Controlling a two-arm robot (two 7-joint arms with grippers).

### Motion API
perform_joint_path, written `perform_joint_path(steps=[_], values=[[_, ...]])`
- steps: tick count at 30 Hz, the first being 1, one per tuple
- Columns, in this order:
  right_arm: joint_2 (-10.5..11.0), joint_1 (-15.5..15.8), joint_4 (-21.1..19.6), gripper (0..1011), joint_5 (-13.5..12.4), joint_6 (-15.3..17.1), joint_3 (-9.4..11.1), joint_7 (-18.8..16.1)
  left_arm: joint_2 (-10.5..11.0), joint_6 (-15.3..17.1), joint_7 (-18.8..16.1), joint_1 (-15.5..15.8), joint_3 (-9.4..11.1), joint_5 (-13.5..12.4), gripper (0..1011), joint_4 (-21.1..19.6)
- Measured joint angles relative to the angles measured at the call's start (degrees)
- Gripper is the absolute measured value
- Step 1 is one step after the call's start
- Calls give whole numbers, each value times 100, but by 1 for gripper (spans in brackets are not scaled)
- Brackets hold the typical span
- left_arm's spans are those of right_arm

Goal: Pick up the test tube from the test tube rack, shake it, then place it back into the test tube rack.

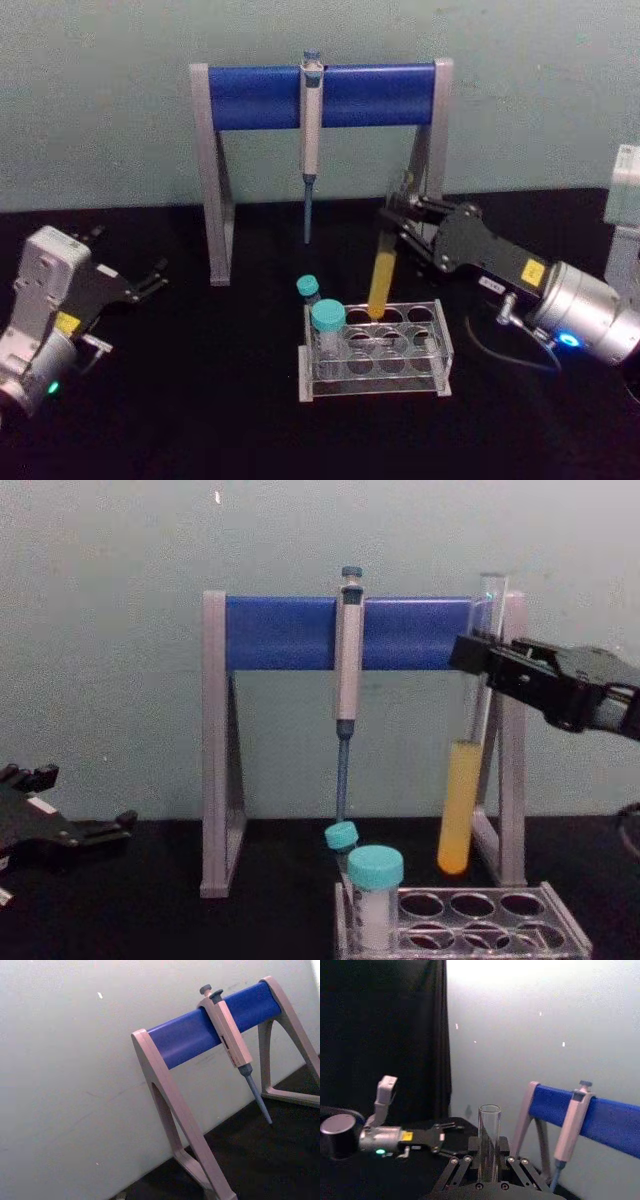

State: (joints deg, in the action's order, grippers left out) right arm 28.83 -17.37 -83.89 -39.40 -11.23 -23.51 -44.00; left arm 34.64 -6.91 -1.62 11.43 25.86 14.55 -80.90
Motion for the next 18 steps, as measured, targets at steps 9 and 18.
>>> perform_joint_path(steps=[9, 18], values=[[403, 376, -317, 230, -188, 74, 90, -50, 0, 0, 0, 0, 0, 0, 1001, 0], [604, 542, -392, 230, -88, 81, 280, 276, 0, 0, 0, 0, 0, 0, 1001, 0]])
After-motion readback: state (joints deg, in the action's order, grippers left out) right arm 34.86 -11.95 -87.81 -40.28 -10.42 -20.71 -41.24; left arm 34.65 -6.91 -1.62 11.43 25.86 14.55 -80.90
